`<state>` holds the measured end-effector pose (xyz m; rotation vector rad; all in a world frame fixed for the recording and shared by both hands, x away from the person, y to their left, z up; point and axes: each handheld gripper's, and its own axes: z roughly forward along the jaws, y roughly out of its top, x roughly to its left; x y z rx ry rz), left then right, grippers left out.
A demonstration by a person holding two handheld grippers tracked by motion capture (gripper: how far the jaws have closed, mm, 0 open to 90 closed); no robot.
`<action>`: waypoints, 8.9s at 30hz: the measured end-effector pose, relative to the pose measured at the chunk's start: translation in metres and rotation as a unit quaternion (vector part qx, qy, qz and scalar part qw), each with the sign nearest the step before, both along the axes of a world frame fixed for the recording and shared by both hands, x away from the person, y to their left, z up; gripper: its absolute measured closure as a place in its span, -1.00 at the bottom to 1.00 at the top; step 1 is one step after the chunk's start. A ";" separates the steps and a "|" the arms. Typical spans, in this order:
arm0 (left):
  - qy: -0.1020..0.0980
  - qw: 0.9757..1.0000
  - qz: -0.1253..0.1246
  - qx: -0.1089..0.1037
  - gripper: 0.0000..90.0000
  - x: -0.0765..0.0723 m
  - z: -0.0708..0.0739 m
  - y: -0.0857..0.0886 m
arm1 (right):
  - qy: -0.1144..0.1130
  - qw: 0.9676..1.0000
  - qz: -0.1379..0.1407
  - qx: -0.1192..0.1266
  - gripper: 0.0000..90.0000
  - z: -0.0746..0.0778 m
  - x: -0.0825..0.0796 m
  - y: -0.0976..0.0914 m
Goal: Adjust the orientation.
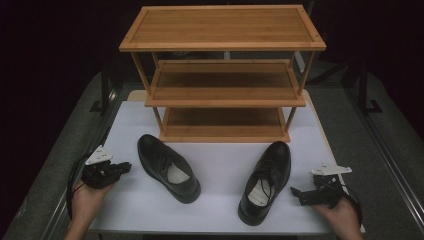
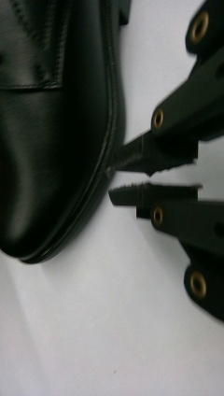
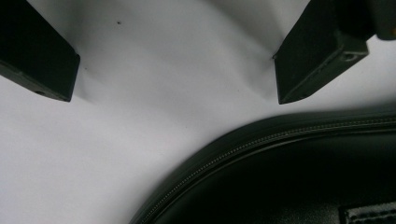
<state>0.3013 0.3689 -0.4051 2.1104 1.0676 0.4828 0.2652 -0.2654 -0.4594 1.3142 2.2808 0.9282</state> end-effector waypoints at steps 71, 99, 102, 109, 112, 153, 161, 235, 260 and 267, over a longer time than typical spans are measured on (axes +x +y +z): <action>-0.004 1.000 -0.020 0.005 1.00 0.117 -0.027 -0.035 | 0.001 1.000 0.000 0.002 -1.00 0.000 0.000 0.000; 0.000 0.995 -0.090 0.035 1.00 0.116 -0.025 -0.109 | 0.001 1.000 0.000 0.002 -1.00 0.000 0.000 0.000; 0.002 0.996 -0.088 0.029 1.00 0.113 -0.021 -0.102 | 0.001 1.000 0.000 0.002 -1.00 0.000 0.000 0.000; 0.008 0.997 -0.081 0.005 1.00 0.082 -0.012 -0.084 | 0.001 1.000 0.000 0.002 -1.00 0.000 0.000 0.000; 0.015 0.996 -0.089 -0.014 1.00 0.062 -0.010 -0.081 | 0.000 1.000 0.000 0.002 -1.00 0.000 0.000 0.000; 0.041 0.990 -0.136 0.009 1.00 0.002 -0.029 -0.117 | 0.001 1.000 -0.001 0.001 -1.00 0.000 0.000 0.000; 0.059 0.987 -0.148 -0.014 1.00 -0.026 -0.031 -0.111 | -0.001 1.000 0.000 0.001 -1.00 0.000 0.000 0.000; 0.030 0.997 -0.053 0.052 -1.00 -0.023 -0.040 -0.029 | 0.001 1.000 -0.002 0.001 -1.00 0.000 -0.001 0.000; 0.026 0.998 -0.051 0.021 -1.00 -0.024 -0.046 -0.023 | -0.032 0.999 -0.018 0.019 -0.10 0.037 0.024 -0.009; 0.025 0.998 -0.051 0.021 -1.00 -0.024 -0.046 -0.023 | -0.047 0.999 -0.011 0.014 0.75 0.049 0.055 -0.004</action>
